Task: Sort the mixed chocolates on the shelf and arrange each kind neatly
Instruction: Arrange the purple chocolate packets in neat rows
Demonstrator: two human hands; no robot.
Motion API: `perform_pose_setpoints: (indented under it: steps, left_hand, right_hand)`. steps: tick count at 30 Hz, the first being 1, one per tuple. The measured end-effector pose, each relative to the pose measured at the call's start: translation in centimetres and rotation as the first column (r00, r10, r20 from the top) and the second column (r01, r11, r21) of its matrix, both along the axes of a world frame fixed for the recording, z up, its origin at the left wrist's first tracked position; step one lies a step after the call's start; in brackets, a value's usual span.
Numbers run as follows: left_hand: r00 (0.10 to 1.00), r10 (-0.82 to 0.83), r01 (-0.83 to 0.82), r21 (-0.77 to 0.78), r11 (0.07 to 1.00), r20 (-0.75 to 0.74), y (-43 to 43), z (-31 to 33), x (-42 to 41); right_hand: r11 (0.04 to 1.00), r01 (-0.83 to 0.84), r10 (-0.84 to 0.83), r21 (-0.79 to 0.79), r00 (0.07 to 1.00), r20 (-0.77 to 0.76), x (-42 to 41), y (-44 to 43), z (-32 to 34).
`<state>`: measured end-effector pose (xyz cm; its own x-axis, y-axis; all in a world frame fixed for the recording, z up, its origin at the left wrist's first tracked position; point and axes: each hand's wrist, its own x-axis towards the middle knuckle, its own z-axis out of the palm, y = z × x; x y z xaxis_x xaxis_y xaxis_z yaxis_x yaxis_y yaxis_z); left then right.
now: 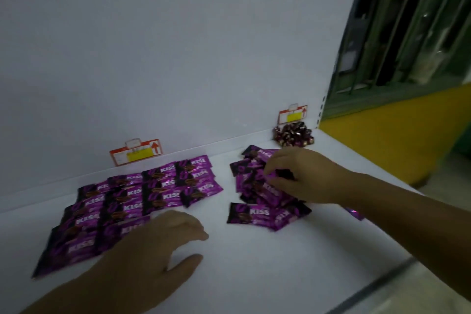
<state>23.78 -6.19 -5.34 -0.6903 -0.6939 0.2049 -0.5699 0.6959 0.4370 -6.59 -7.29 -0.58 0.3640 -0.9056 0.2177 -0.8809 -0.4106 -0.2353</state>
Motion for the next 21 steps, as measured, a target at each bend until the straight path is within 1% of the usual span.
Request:
perform_pose_setpoints:
  steps: [1, 4, 5, 7, 10, 12, 13, 14, 16, 17, 18, 20, 21]
  left_hand:
    - [1.0, -0.005, 0.005, 0.007, 1.0, -0.016, 0.0, 0.0, -1.0]
    - [0.996, -0.086, 0.086, -0.017, 0.996, -0.018, 0.2, 0.3, -5.2]
    - [0.995, -0.094, 0.093, -0.031, 0.995, -0.033, 0.1, 0.0, -6.4]
    - [0.993, -0.109, 0.109, -0.008, 0.994, -0.033, 0.0, -0.3, -8.5]
    - [0.986, -0.162, 0.162, 0.003, 0.987, -0.031, 0.3, -0.2, -12.1]
    - [0.985, -0.168, 0.169, 0.015, 0.986, -0.038, 0.7, 0.1, -14.3]
    - [0.983, -0.173, 0.174, 0.016, 0.985, -0.062, 0.8, -0.1, -15.3]
    - [0.982, -0.176, 0.178, 0.021, 0.984, -0.074, 0.9, -0.1, -16.3]
    - [0.985, -0.164, 0.167, 0.049, 0.985, -0.049, 1.1, -0.2, -17.8]
    - [0.986, -0.162, 0.164, 0.05, 0.985, -0.04, 1.0, -0.4, -18.4]
    - [0.988, -0.147, 0.149, 0.048, 0.988, -0.036, 0.9, -0.3, -19.0]
    - [0.998, -0.063, 0.064, 0.01, 0.998, -0.025, 0.5, 0.4, -20.3]
    - [1.0, -0.011, 0.009, -0.037, 0.999, -0.029, 0.1, 0.9, -21.1]
  right_hand:
    - [0.998, 0.054, -0.054, 0.011, 0.999, -0.006, -1.6, 0.6, -0.1]
    - [0.968, 0.249, -0.249, 0.014, 0.969, 0.0, -6.6, 2.9, -1.1]
    - [0.95, 0.311, -0.311, 0.004, 0.95, 0.029, -8.1, 3.6, -1.6]
    - [0.905, 0.425, -0.424, 0.014, 0.9, 0.104, -10.4, 4.9, -2.7]
    - [0.844, 0.532, -0.535, 0.07, 0.823, 0.192, -12.3, 6.1, -4.4]
    - [0.834, 0.545, -0.549, 0.089, 0.801, 0.238, -12.7, 6.6, -5.3]
    - [0.835, 0.541, -0.549, 0.105, 0.802, 0.236, -12.6, 6.8, -5.5]
    - [0.837, 0.535, -0.546, 0.113, 0.813, 0.2, -12.4, 6.9, -5.8]
    - [0.862, 0.502, -0.506, 0.07, 0.861, 0.054, -11.8, 6.9, -6.1]
    - [0.874, 0.483, -0.484, 0.048, 0.875, 0.005, -11.6, 6.8, -6.2]
    - [0.88, 0.474, -0.475, 0.042, 0.88, 0.009, -11.5, 6.7, -6.2]
    - [0.883, 0.466, -0.468, 0.046, 0.878, 0.099, -11.7, 6.7, -6.3]
    - [0.884, 0.464, -0.466, 0.046, 0.873, 0.143, -11.9, 6.8, -6.3]
